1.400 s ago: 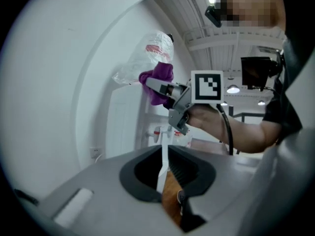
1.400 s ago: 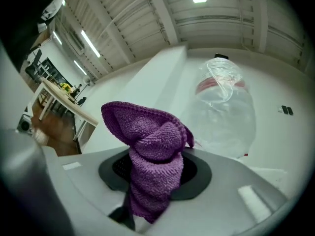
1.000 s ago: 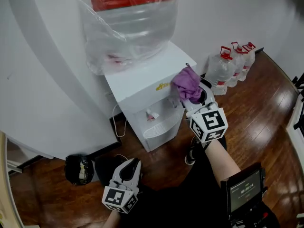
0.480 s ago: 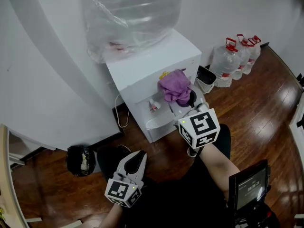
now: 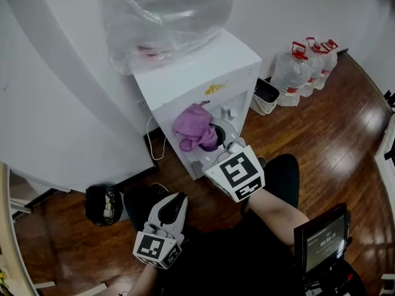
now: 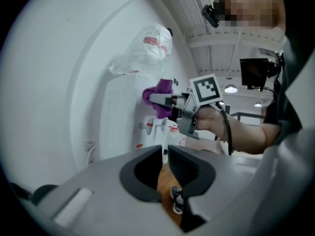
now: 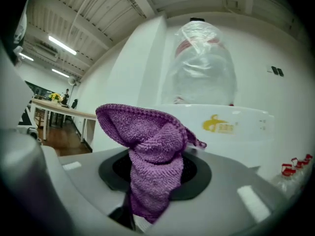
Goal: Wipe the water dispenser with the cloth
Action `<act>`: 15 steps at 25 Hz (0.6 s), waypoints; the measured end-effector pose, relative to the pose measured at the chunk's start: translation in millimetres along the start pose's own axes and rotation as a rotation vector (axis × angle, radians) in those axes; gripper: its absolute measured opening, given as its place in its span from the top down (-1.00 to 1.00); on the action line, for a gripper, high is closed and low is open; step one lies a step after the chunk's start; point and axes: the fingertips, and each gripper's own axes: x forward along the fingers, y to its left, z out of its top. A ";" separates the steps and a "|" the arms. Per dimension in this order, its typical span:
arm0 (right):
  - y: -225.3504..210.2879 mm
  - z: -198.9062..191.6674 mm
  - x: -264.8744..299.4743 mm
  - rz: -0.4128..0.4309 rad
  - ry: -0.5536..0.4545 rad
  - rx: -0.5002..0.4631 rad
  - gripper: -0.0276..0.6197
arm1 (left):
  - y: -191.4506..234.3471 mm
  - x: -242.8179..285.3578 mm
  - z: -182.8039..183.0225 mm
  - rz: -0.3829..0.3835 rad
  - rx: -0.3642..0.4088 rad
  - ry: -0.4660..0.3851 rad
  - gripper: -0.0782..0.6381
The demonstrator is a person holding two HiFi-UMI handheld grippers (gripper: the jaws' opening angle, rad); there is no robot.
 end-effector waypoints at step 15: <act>-218.9 9.8 -83.6 -0.475 -0.039 -0.081 0.44 | -7.3 11.4 5.0 -0.035 -0.013 0.004 0.63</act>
